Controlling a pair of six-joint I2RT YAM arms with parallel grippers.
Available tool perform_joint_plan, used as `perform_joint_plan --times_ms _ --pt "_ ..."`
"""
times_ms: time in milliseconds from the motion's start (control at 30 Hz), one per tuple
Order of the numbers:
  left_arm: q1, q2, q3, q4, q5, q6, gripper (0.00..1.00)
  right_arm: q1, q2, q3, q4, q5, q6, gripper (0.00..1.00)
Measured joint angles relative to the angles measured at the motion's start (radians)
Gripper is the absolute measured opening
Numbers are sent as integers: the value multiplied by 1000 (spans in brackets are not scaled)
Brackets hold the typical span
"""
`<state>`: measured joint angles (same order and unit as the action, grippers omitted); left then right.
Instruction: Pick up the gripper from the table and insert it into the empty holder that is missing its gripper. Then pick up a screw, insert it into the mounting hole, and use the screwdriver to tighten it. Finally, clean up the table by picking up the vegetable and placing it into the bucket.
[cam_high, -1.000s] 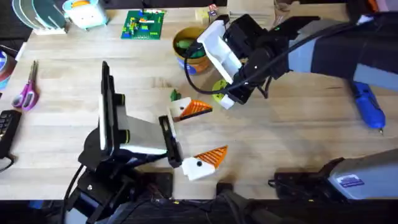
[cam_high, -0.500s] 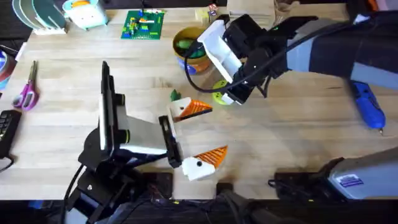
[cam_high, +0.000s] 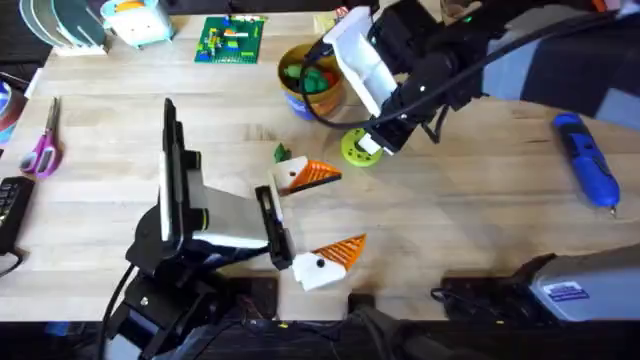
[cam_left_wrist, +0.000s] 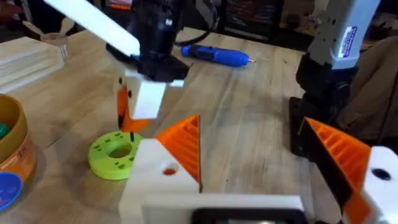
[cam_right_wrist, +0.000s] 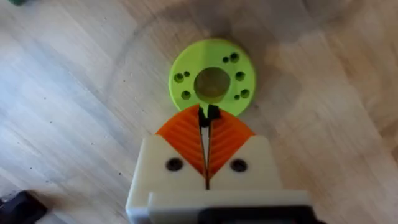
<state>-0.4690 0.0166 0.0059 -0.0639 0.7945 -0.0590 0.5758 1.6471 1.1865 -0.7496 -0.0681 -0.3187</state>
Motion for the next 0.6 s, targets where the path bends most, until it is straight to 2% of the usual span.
perform_joint_plan --times_ms 333,600 --pt "0 0 0 0 3 0 992 -16 -39 297 -287 -1 0 7" --pt "0 0 0 0 3 0 993 105 -38 565 -471 -19 33 6"
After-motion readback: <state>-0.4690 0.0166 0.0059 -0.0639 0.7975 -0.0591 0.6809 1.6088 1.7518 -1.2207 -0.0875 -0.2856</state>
